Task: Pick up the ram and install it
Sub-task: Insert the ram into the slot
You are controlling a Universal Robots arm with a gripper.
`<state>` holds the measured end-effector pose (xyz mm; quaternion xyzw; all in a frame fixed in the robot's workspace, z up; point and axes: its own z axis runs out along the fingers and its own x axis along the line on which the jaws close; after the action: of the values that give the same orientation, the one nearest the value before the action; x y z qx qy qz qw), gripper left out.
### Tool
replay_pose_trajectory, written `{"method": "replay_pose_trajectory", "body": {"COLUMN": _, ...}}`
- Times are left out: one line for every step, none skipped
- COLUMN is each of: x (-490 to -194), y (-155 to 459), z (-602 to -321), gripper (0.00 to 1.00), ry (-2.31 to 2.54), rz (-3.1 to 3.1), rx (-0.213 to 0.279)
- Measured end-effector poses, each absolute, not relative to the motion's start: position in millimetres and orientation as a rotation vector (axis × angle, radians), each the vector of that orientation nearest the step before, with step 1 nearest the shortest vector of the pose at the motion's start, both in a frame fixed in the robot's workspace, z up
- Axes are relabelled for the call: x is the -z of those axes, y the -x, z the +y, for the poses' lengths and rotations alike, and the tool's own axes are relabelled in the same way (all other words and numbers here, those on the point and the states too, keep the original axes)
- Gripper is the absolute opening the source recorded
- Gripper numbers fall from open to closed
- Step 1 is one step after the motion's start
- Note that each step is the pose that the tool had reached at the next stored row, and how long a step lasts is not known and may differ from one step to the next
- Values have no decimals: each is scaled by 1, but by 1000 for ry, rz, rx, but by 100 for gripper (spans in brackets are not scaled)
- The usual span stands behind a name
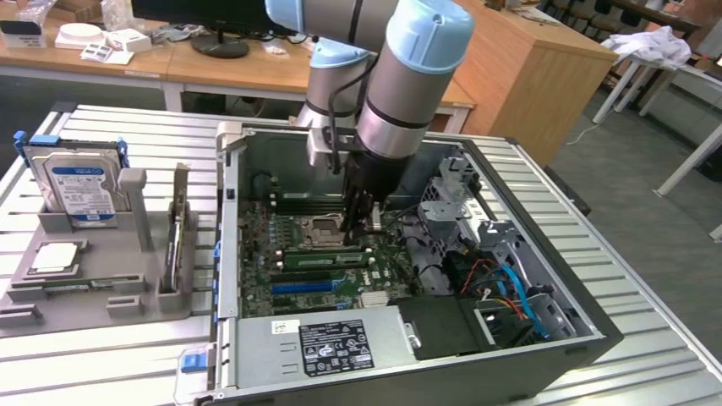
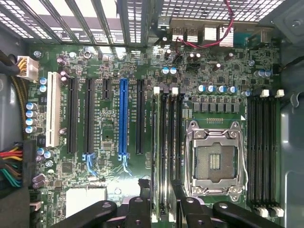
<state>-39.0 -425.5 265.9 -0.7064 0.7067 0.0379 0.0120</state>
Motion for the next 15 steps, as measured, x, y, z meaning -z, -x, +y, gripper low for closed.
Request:
{"method": "replay_pose_trajectory", "body": {"x": -267, "y": 39, "z": -425, "gripper": 31, "ry": 2203, "rz": 2204, "rx": -118}}
{"method": "replay_pose_trajectory", "body": {"x": -267, "y": 39, "z": -425, "gripper": 31, "ry": 2203, "rz": 2204, "rx": -118}}
{"method": "replay_pose_trajectory", "body": {"x": -268, "y": 39, "z": -425, "gripper": 31, "ry": 2203, "rz": 2204, "rx": -117}}
{"method": "replay_pose_trajectory", "body": {"x": -269, "y": 39, "z": -425, "gripper": 31, "ry": 2203, "rz": 2204, "rx": -117}}
{"method": "replay_pose_trajectory", "body": {"x": -271, "y": 39, "z": -425, "gripper": 31, "ry": 2203, "rz": 2204, "rx": -117}}
{"method": "replay_pose_trajectory", "body": {"x": -273, "y": 39, "z": -425, "gripper": 31, "ry": 2203, "rz": 2204, "rx": -117}}
{"method": "replay_pose_trajectory", "body": {"x": -275, "y": 39, "z": -425, "gripper": 31, "ry": 2203, "rz": 2204, "rx": -117}}
{"method": "replay_pose_trajectory", "body": {"x": -277, "y": 39, "z": -426, "gripper": 31, "ry": 2203, "rz": 2204, "rx": -116}}
{"method": "replay_pose_trajectory", "body": {"x": -279, "y": 39, "z": -425, "gripper": 31, "ry": 2203, "rz": 2205, "rx": -116}}
{"method": "replay_pose_trajectory", "body": {"x": -281, "y": 39, "z": -425, "gripper": 31, "ry": 2203, "rz": 2205, "rx": -116}}
{"method": "replay_pose_trajectory", "body": {"x": -282, "y": 39, "z": -425, "gripper": 31, "ry": 2203, "rz": 2205, "rx": -116}}
{"method": "replay_pose_trajectory", "body": {"x": -283, "y": 39, "z": -425, "gripper": 31, "ry": 2203, "rz": 2205, "rx": -116}}
{"method": "replay_pose_trajectory", "body": {"x": -285, "y": 39, "z": -425, "gripper": 31, "ry": 2203, "rz": 2205, "rx": -116}}
{"method": "replay_pose_trajectory", "body": {"x": -286, "y": 39, "z": -425, "gripper": 31, "ry": 2203, "rz": 2205, "rx": -116}}
{"method": "replay_pose_trajectory", "body": {"x": -287, "y": 39, "z": -425, "gripper": 31, "ry": 2203, "rz": 2205, "rx": -116}}
